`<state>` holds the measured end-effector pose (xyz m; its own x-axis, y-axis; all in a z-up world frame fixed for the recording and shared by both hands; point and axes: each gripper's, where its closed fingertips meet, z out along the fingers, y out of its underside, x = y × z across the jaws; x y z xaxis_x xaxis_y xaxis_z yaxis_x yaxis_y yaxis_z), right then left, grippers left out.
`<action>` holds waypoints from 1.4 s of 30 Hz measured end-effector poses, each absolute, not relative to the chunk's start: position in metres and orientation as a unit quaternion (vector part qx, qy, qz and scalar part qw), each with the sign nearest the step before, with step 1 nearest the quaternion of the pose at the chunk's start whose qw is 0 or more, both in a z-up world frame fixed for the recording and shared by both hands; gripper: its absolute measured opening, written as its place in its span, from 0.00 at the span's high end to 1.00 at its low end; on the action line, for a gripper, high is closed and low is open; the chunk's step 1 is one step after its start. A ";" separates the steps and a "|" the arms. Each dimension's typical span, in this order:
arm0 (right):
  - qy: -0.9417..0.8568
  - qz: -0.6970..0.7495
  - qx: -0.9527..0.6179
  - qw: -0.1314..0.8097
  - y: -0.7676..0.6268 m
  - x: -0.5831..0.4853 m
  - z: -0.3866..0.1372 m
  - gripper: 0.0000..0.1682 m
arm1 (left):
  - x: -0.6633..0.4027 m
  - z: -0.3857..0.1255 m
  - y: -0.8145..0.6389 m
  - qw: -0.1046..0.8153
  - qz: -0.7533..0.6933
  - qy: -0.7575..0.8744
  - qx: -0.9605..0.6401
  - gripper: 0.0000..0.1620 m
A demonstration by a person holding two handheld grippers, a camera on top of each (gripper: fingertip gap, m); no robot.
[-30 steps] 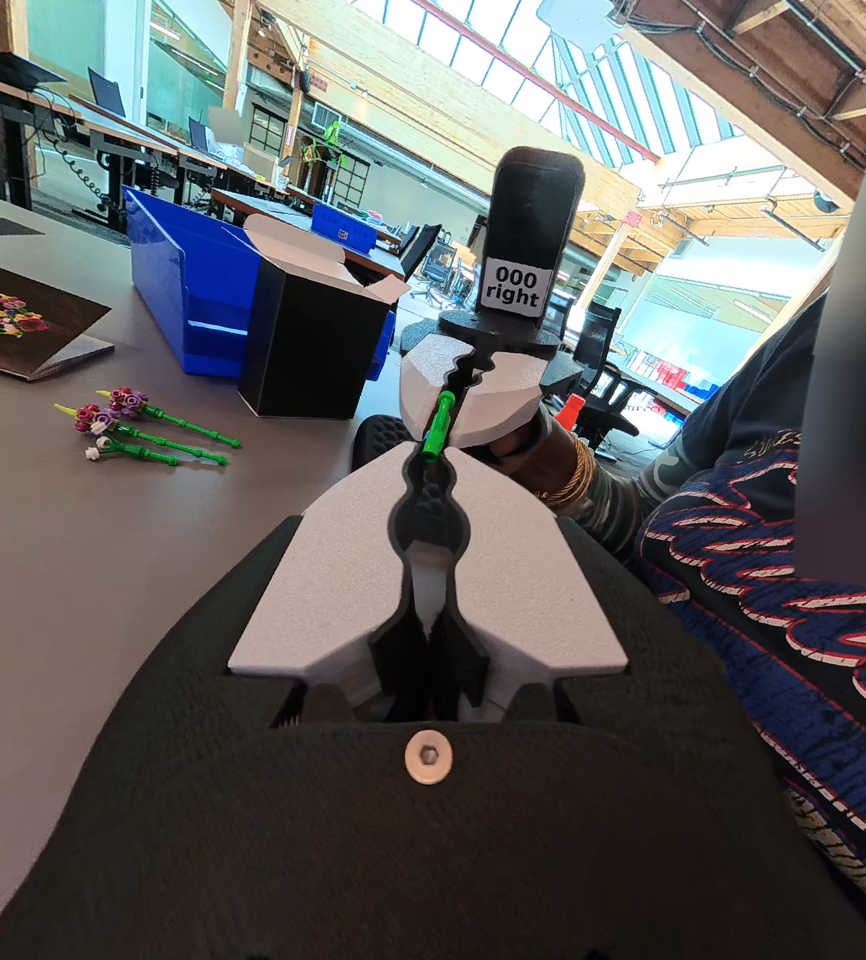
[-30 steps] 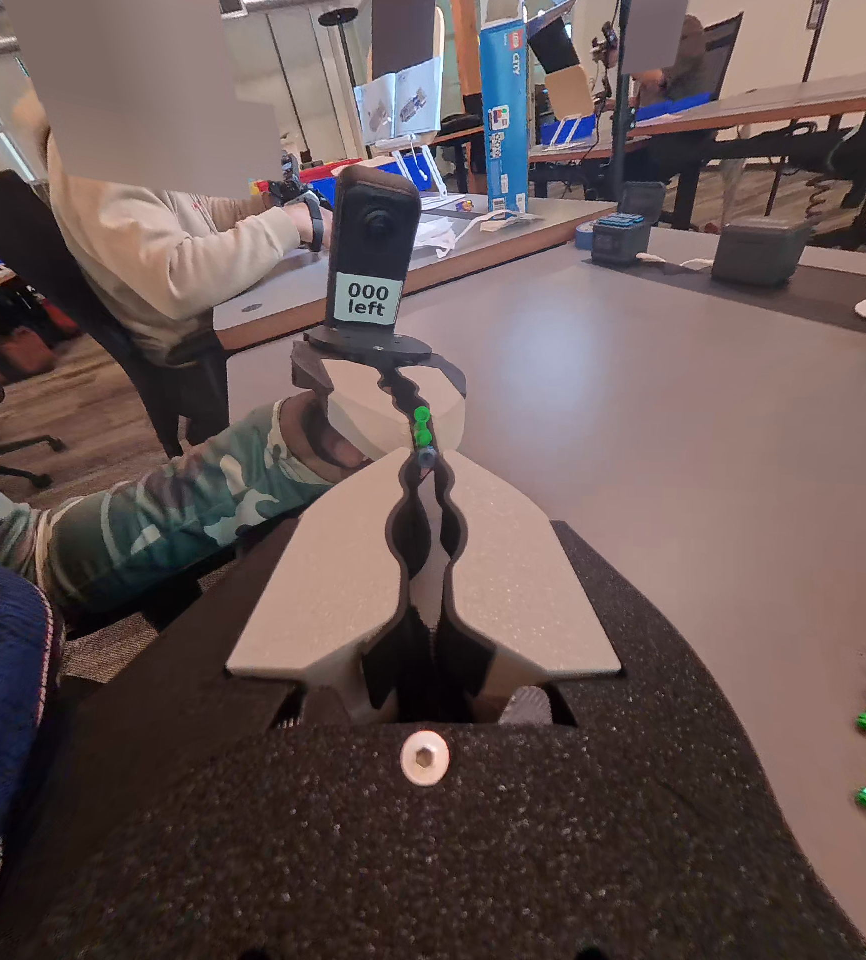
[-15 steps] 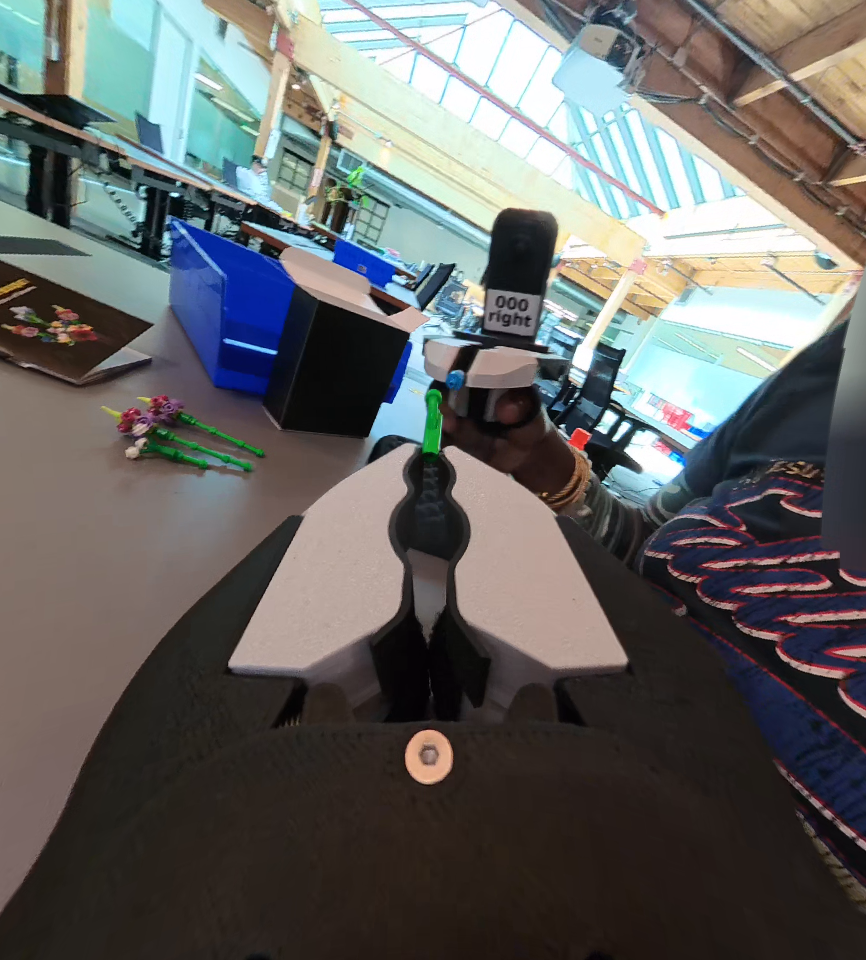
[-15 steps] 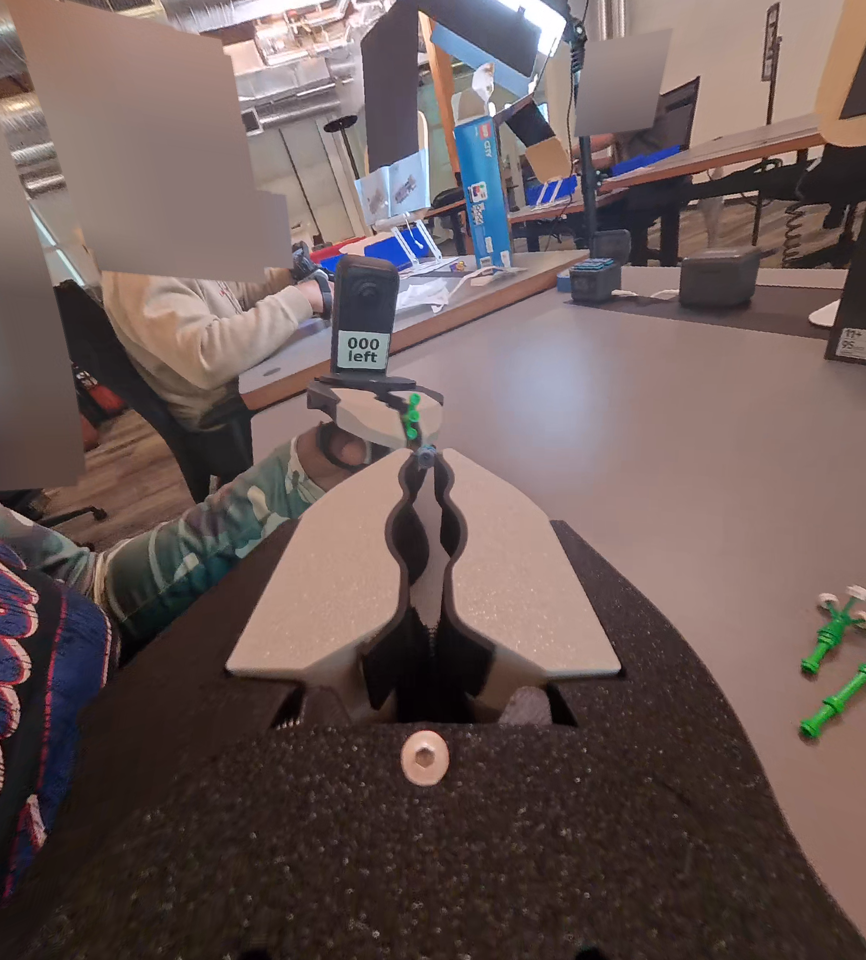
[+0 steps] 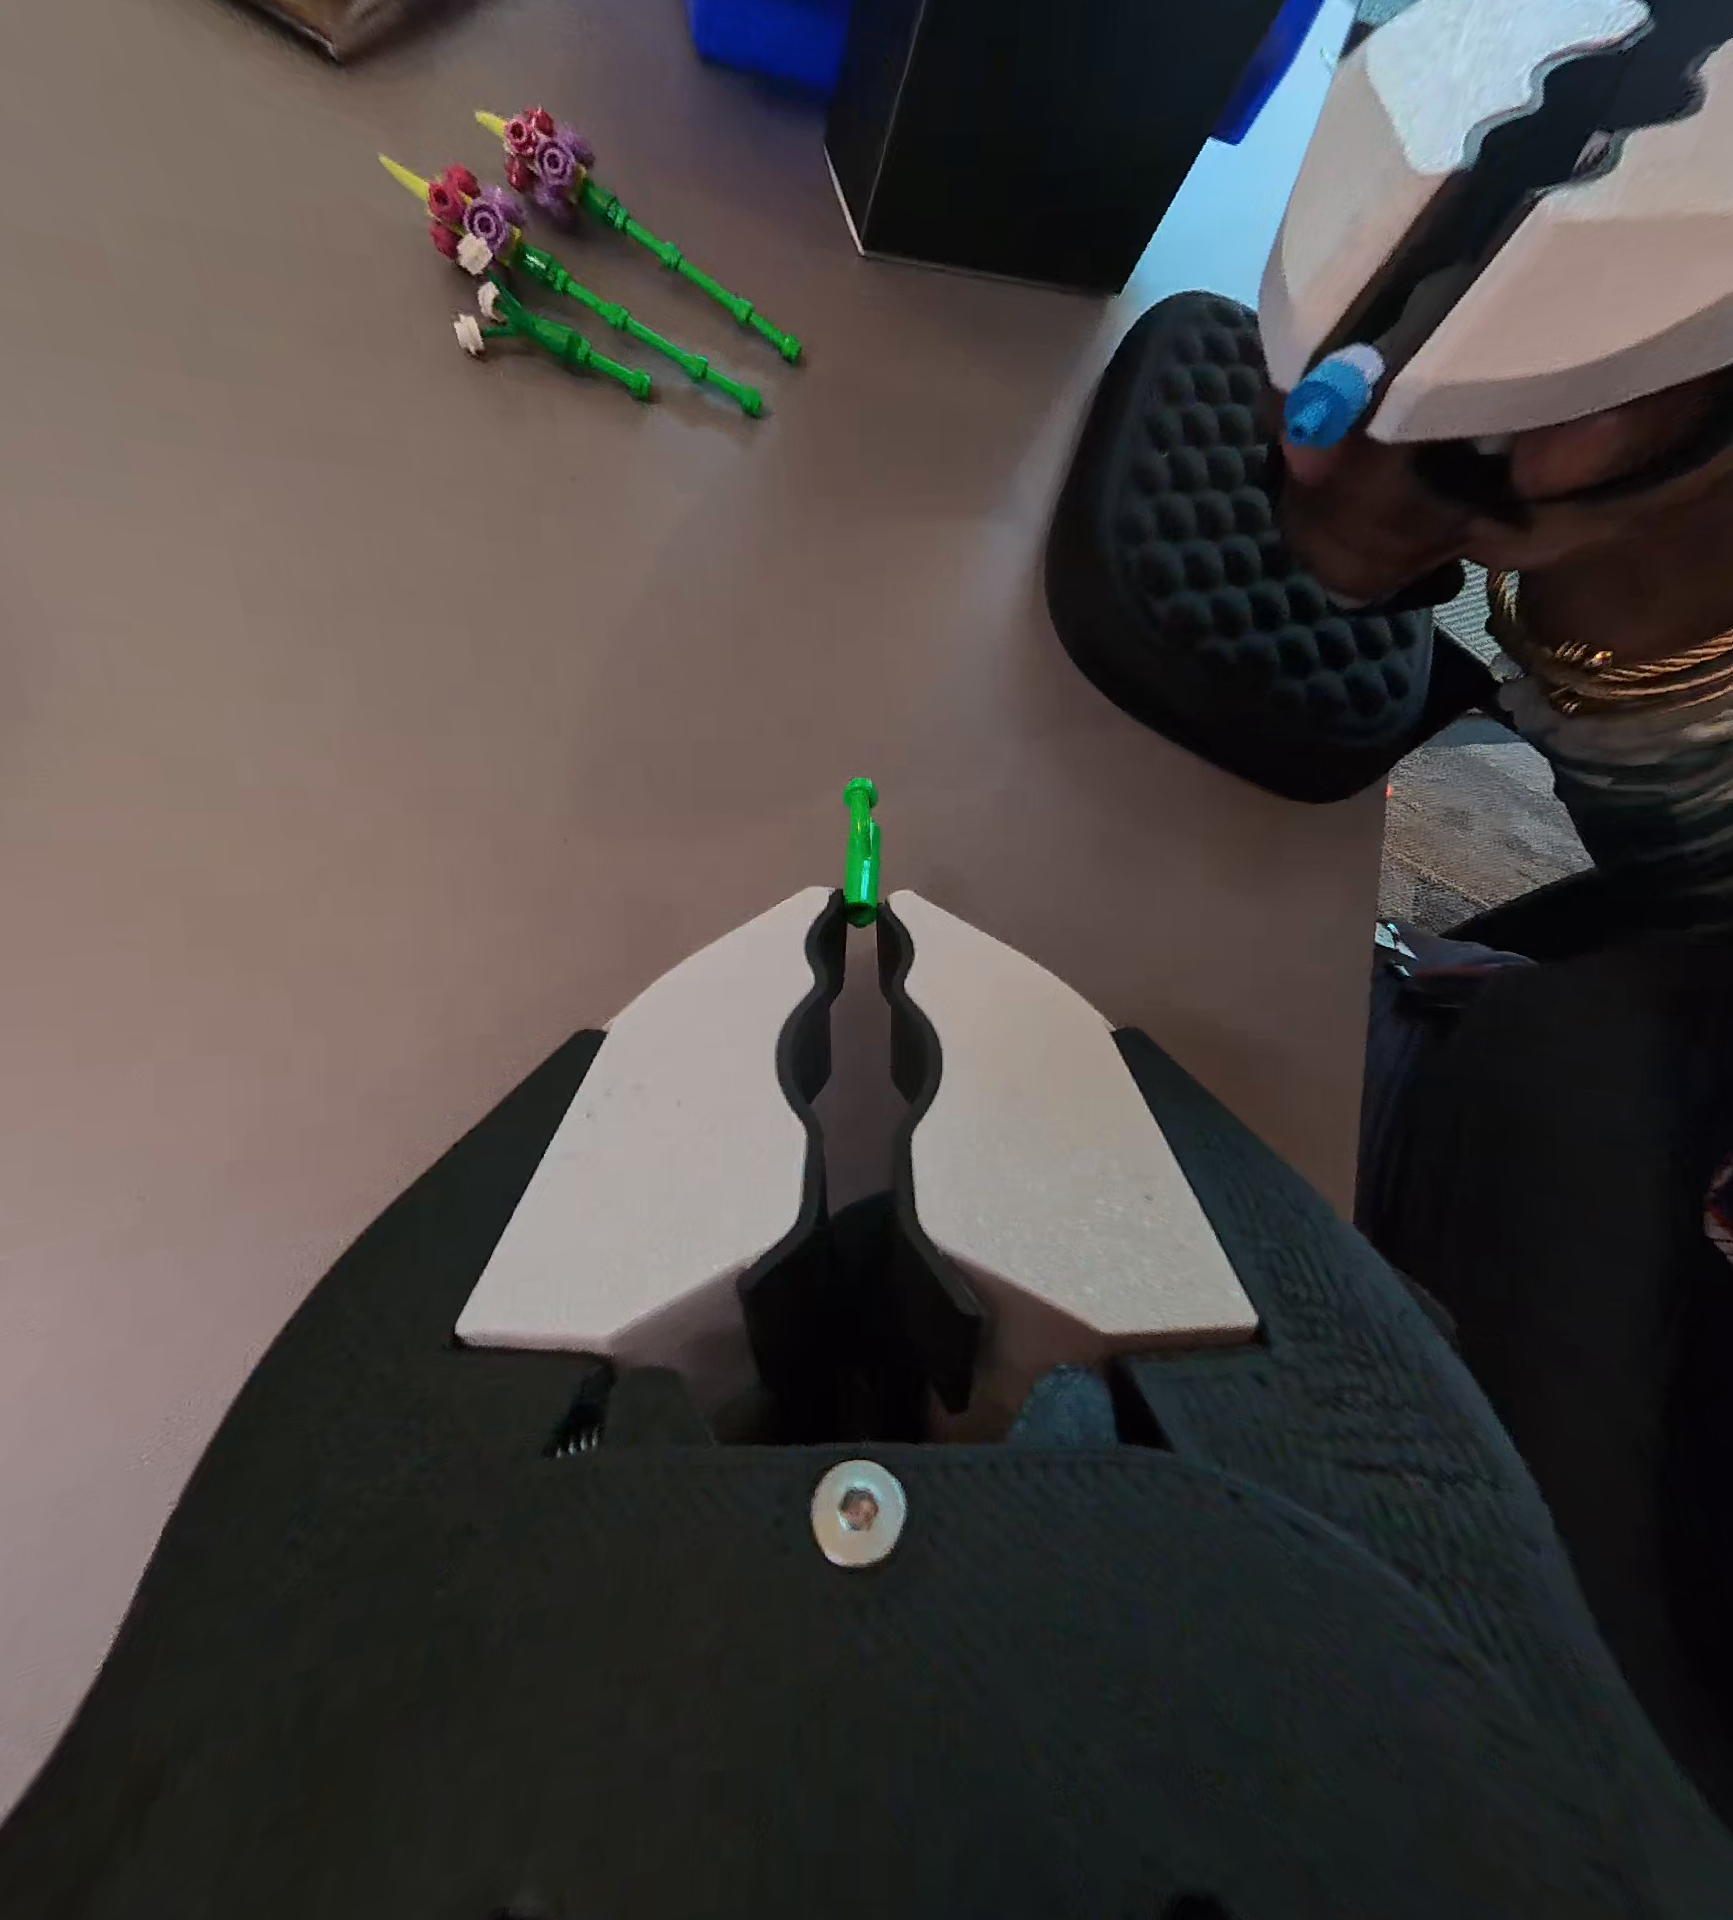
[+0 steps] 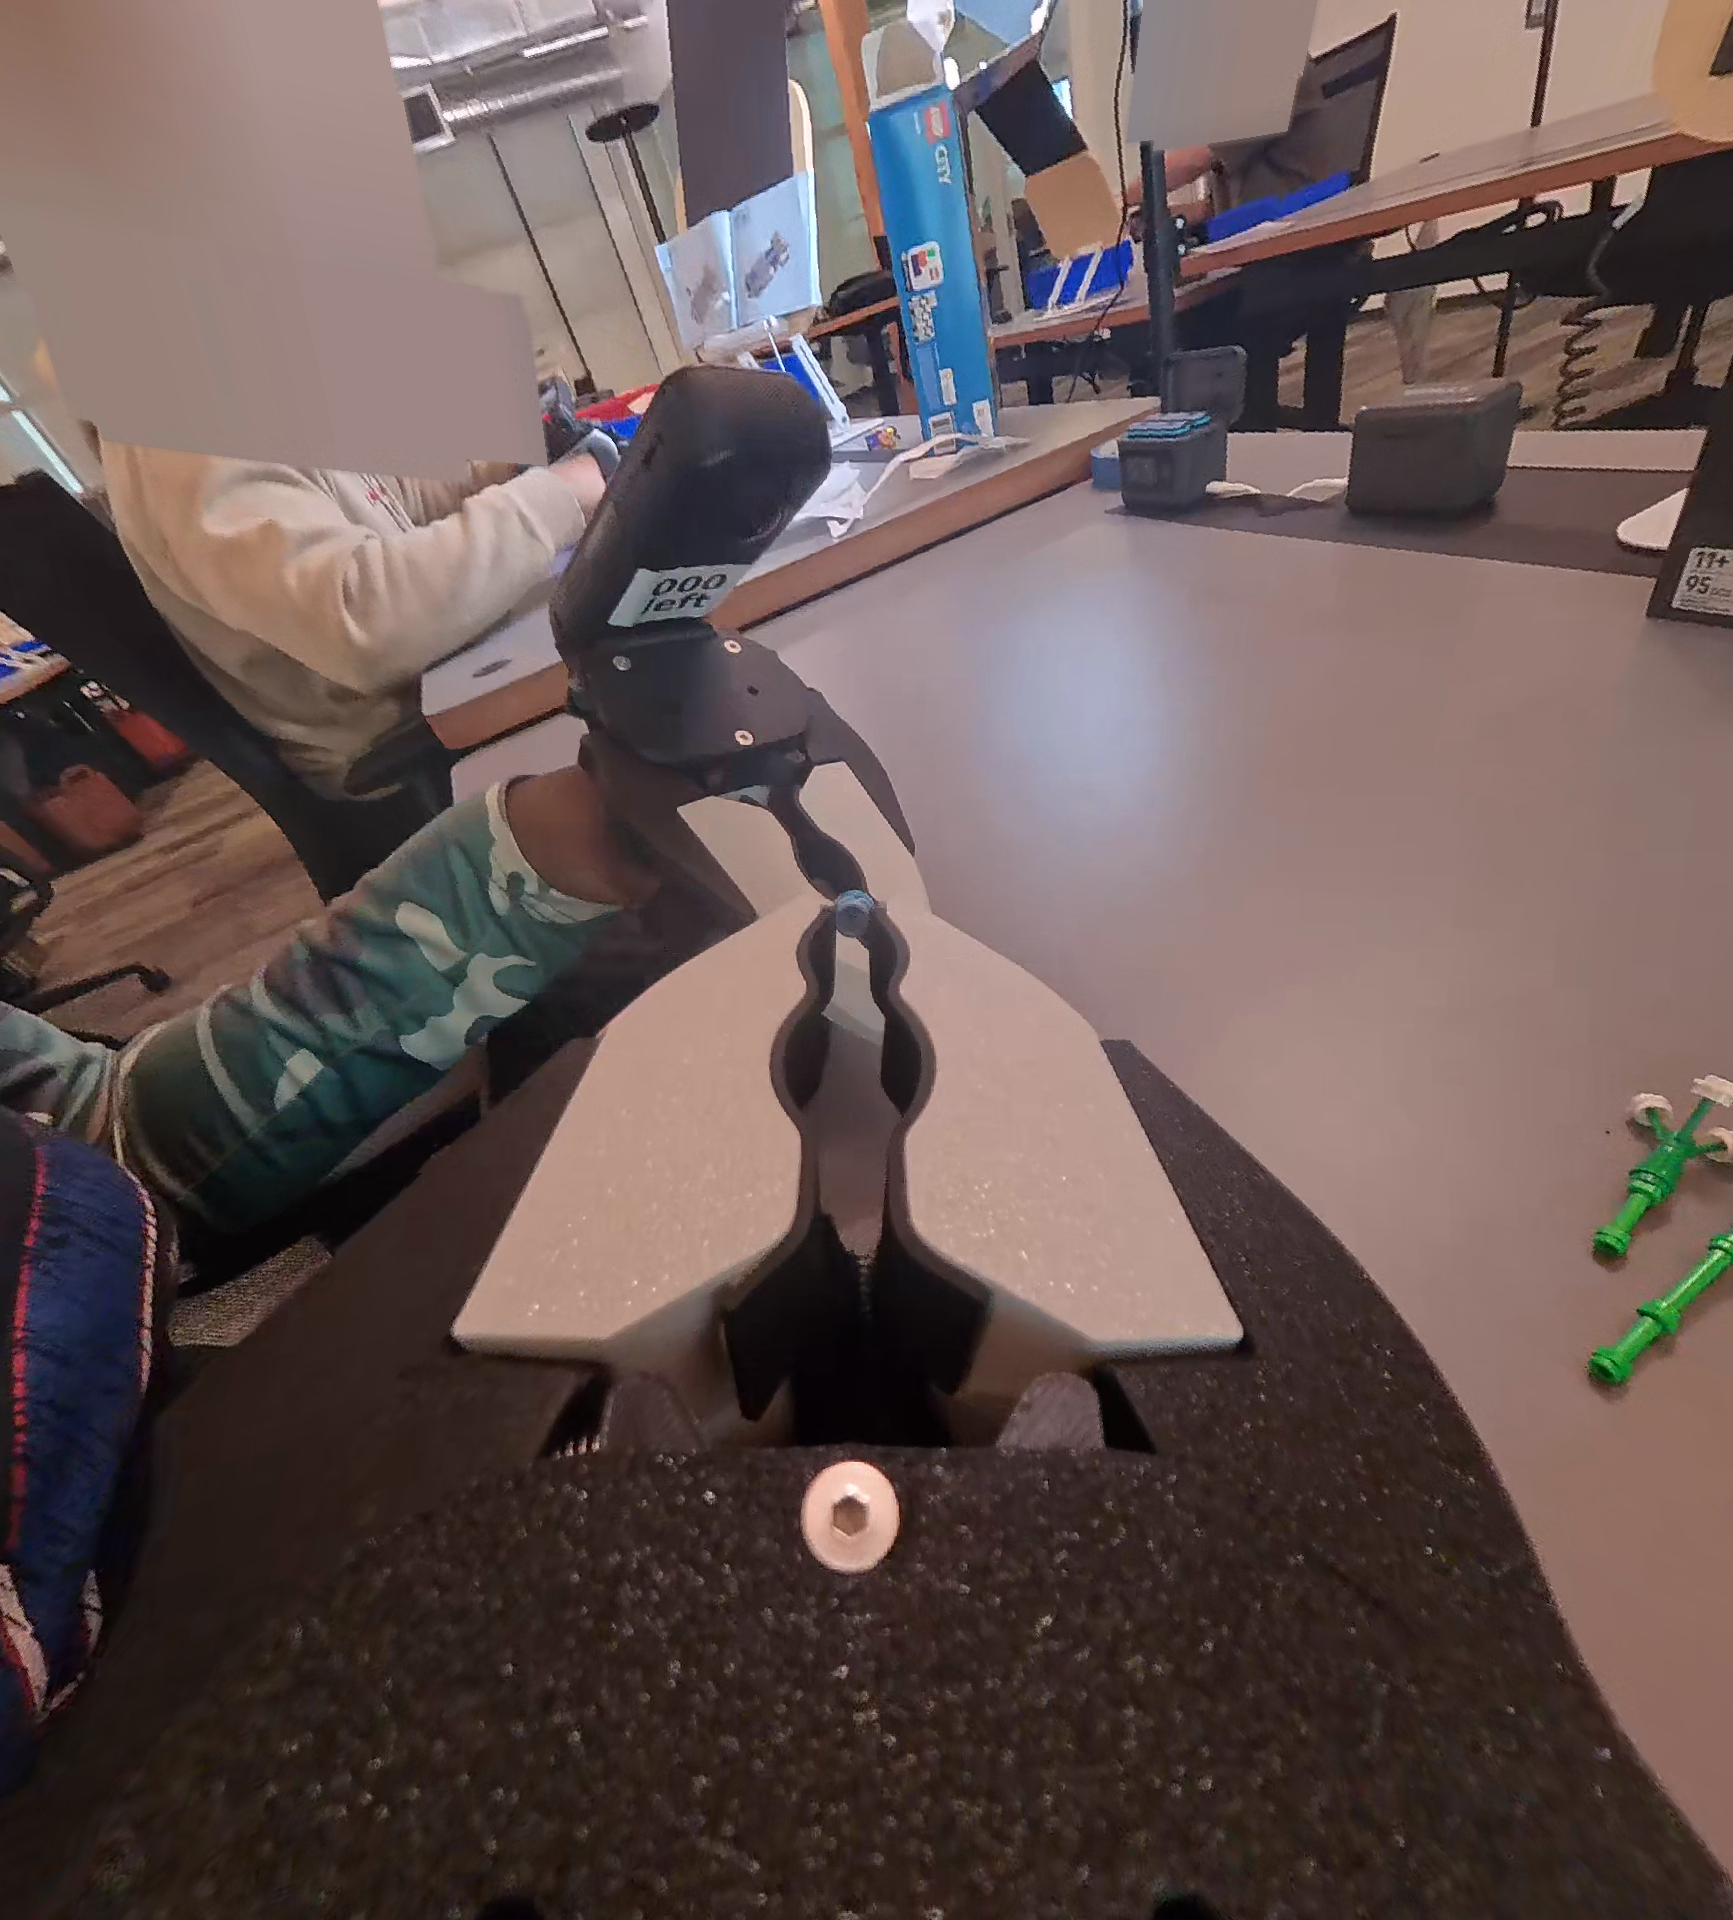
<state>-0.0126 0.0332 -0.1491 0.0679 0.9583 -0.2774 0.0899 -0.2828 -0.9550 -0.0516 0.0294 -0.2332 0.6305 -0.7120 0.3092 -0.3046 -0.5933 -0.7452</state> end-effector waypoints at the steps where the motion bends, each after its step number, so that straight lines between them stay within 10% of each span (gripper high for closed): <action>1: -0.434 0.526 -0.604 0.412 0.033 -0.012 -0.150 0.96 | -0.052 -0.233 0.029 0.333 -0.306 0.302 -0.839 0.96; 18: -0.402 0.593 -0.602 0.351 0.026 -0.019 -0.154 0.96 | -0.048 -0.200 0.032 0.433 -0.342 0.329 -0.766 0.79; 26: -0.362 0.681 -0.576 0.273 0.016 -0.029 -0.149 0.96 | -0.037 -0.147 0.012 0.631 -0.300 0.429 -0.572 0.89; 42: -0.365 0.696 -0.569 0.241 0.009 -0.032 -0.153 0.96 | -0.025 -0.157 0.008 0.615 -0.283 0.465 -0.571 0.98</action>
<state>-0.0323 0.0092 -0.1529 -0.2361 0.7515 -0.6161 0.0797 -0.6169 -0.7830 -0.0251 0.0081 -0.1574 0.4077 -0.8783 -0.2497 -0.1831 0.1892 -0.9647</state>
